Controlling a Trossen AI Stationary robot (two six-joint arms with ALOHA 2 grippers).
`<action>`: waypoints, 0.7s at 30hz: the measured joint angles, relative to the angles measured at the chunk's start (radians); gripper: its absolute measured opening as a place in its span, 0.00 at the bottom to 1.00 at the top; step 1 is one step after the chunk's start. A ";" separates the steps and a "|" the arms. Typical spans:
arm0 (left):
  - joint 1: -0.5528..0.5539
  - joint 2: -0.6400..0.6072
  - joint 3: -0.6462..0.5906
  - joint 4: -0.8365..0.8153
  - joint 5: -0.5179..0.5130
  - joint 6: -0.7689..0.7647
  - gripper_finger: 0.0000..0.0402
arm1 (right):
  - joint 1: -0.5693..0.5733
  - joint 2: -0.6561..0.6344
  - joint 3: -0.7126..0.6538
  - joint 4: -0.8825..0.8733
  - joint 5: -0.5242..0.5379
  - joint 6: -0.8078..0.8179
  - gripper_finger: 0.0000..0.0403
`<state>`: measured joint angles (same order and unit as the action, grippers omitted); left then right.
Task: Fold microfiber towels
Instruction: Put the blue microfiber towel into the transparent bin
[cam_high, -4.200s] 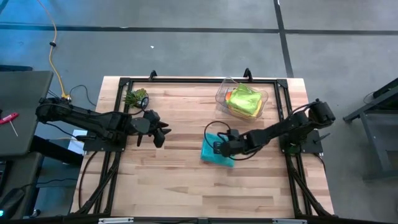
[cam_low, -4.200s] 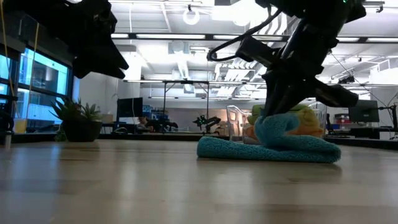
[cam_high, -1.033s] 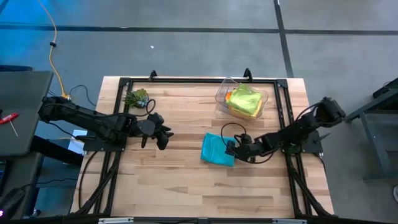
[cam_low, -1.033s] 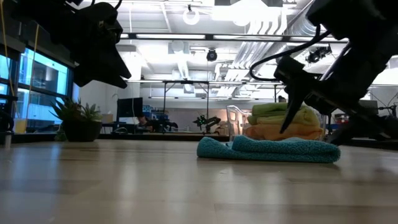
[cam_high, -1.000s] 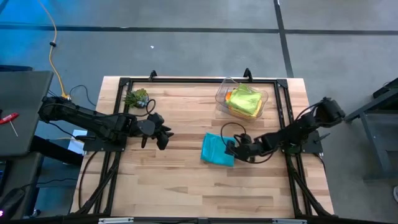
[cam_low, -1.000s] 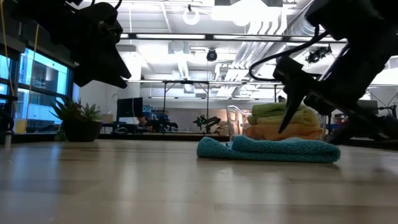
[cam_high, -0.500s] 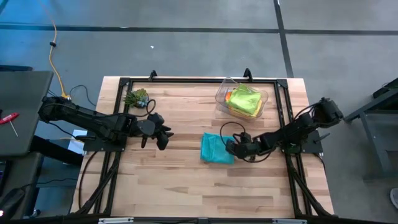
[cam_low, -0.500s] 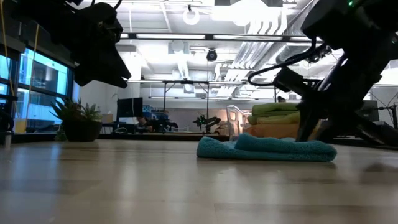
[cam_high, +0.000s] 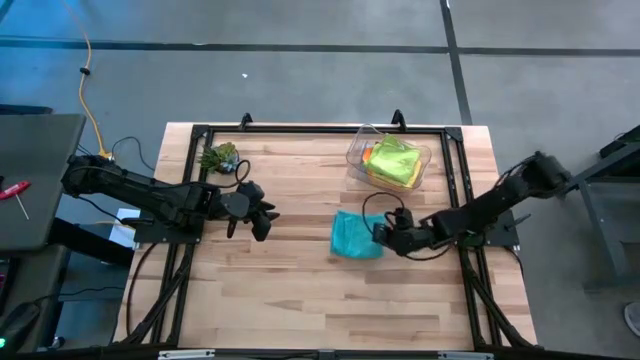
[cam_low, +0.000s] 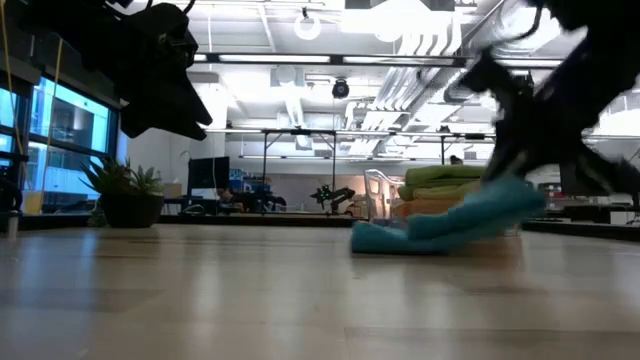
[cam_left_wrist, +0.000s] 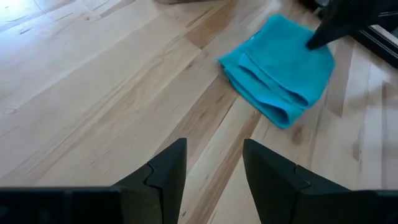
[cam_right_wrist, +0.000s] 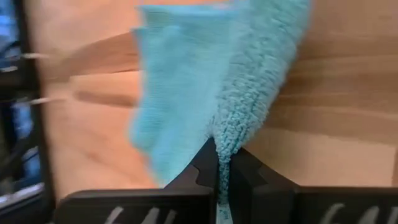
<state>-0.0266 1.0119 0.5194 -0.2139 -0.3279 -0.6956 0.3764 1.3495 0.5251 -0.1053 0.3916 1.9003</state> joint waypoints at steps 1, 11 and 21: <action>0.000 0.000 0.000 0.002 0.000 0.000 0.37 | 0.004 -0.036 0.000 -0.007 0.005 -0.015 0.00; 0.000 0.000 0.000 0.004 -0.005 -0.038 0.37 | -0.095 -0.279 0.201 -0.317 0.026 -0.289 0.00; 0.000 0.000 0.000 0.008 -0.005 -0.036 0.37 | -0.417 -0.282 0.536 -0.619 -0.038 -0.729 0.00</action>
<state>-0.0265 1.0119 0.5194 -0.2055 -0.3325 -0.7314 -0.0408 1.0678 1.0615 -0.7247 0.3539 1.1714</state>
